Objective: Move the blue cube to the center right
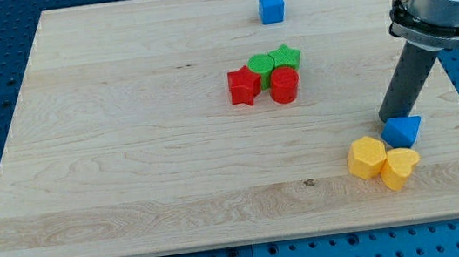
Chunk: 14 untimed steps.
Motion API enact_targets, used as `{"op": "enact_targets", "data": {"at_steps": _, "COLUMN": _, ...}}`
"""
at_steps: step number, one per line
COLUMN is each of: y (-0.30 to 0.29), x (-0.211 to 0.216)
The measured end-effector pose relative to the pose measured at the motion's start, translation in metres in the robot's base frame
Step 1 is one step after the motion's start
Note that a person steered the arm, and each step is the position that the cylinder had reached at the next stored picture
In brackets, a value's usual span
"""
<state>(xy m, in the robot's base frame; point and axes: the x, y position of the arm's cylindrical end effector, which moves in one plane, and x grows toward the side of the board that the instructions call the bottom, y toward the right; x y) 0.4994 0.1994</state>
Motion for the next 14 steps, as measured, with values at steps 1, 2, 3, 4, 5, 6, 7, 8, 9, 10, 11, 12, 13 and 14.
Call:
{"op": "enact_targets", "data": {"at_steps": 1, "y": -0.003, "x": 0.023}}
{"op": "enact_targets", "data": {"at_steps": 2, "y": -0.014, "x": 0.012}}
{"op": "enact_targets", "data": {"at_steps": 3, "y": -0.022, "x": -0.015}}
{"op": "enact_targets", "data": {"at_steps": 4, "y": -0.007, "x": -0.057}}
{"op": "enact_targets", "data": {"at_steps": 5, "y": 0.013, "x": -0.101}}
{"op": "enact_targets", "data": {"at_steps": 6, "y": 0.025, "x": -0.135}}
{"op": "enact_targets", "data": {"at_steps": 7, "y": 0.017, "x": -0.171}}
{"op": "enact_targets", "data": {"at_steps": 8, "y": 0.01, "x": -0.22}}
{"op": "enact_targets", "data": {"at_steps": 9, "y": -0.02, "x": -0.255}}
{"op": "enact_targets", "data": {"at_steps": 10, "y": -0.053, "x": -0.269}}
{"op": "enact_targets", "data": {"at_steps": 11, "y": -0.09, "x": -0.272}}
{"op": "enact_targets", "data": {"at_steps": 12, "y": -0.111, "x": -0.252}}
{"op": "enact_targets", "data": {"at_steps": 13, "y": -0.114, "x": -0.217}}
{"op": "enact_targets", "data": {"at_steps": 14, "y": -0.133, "x": -0.203}}
